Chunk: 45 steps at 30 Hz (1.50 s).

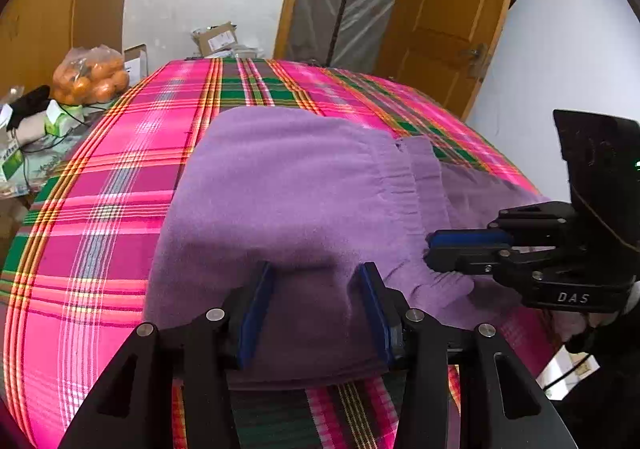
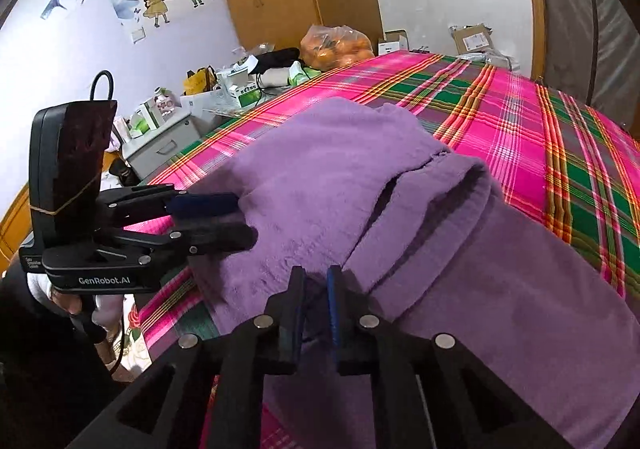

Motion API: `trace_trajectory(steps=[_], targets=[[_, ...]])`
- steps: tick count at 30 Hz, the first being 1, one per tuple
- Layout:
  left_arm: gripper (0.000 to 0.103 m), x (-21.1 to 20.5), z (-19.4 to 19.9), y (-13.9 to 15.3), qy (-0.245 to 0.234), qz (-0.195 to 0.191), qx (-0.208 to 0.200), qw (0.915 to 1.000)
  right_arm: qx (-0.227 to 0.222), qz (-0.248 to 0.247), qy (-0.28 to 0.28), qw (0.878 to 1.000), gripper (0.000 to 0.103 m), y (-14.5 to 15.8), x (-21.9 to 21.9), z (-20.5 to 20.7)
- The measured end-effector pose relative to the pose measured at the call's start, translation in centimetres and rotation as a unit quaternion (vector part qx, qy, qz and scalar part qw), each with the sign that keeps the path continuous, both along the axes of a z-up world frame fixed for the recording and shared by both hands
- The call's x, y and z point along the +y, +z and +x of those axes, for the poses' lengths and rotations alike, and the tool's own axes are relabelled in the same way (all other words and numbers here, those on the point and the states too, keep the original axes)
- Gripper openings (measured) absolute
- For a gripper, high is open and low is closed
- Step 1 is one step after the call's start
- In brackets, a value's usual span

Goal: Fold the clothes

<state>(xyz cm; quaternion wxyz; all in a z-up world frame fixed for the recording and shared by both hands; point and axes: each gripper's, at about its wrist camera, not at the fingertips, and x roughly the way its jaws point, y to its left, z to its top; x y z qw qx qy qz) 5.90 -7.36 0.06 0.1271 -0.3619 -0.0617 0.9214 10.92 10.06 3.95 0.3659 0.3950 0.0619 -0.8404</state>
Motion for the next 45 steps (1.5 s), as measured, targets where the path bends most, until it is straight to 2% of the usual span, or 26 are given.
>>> trace_trajectory(steps=[6, 10, 12, 14, 16, 20, 22, 24, 28, 31, 34, 37, 41, 45], targets=[[0.047, 0.7, 0.6, -0.5, 0.015, -0.019, 0.017, 0.9996, 0.003, -0.011, -0.011, 1.000, 0.011, -0.1, 0.1, 0.1], [0.046, 0.7, 0.9, -0.1, 0.019, -0.030, 0.010, 0.9993, -0.004, -0.016, -0.020, 1.000, 0.010, 0.0, 0.1, 0.1], [0.039, 0.0, 1.0, 0.8, 0.038, -0.022, 0.006, 0.9990, -0.007, -0.027, -0.033, 0.999, 0.009, 0.5, 0.4, -0.1], [0.038, -1.1, 0.8, 1.9, 0.049, -0.011, 0.023, 0.9985, -0.004, -0.043, -0.045, 0.998, 0.011, 1.2, 0.8, -0.4], [0.038, -1.8, 0.1, 2.2, 0.060, -0.022, 0.027, 0.9976, 0.008, -0.062, -0.054, 0.997, 0.011, 2.3, 0.9, -1.5], [0.038, -2.7, -2.0, 2.1, 0.072, -0.024, 0.013, 0.9971, 0.016, -0.056, -0.075, 0.995, 0.011, 3.0, -0.1, -4.1], [0.038, -2.7, -2.8, 1.8, 0.072, -0.025, 0.006, 0.9971, 0.003, -0.050, -0.088, 0.995, 0.011, 2.3, -0.3, -5.4], [0.038, -2.7, -3.4, 1.0, 0.068, -0.027, -0.008, 0.9973, -0.029, -0.022, -0.115, 0.993, 0.007, 0.8, -0.1, -7.0], [0.038, -3.1, -3.5, 0.7, 0.058, -0.016, -0.018, 0.9980, -0.073, -0.074, -0.137, 0.985, 0.003, 0.1, 1.9, -7.9], [0.038, -3.7, -4.3, 1.9, 0.055, 0.001, -0.014, 0.9984, -0.066, -0.093, -0.140, 0.984, 0.006, 1.3, 1.9, -8.0], [0.038, -3.3, -6.3, 4.0, 0.043, -0.019, 0.010, 0.9989, -0.057, -0.102, -0.137, 0.984, 0.006, 2.1, 1.5, -8.8], [0.039, -2.9, -9.4, 5.1, 0.022, -0.018, 0.017, 0.9995, -0.056, -0.100, -0.140, 0.983, 0.006, 2.2, 1.2, -10.1], [0.039, -2.2, -14.1, 3.8, -0.001, -0.008, -0.021, 0.9998, -0.090, -0.086, -0.166, 0.978, 0.000, 0.0, 1.9, -12.0], [0.038, -2.4, -16.8, 1.3, 0.000, 0.008, -0.068, 0.9977, -0.091, -0.096, -0.168, 0.977, 0.000, -0.6, 2.3, -12.1]])
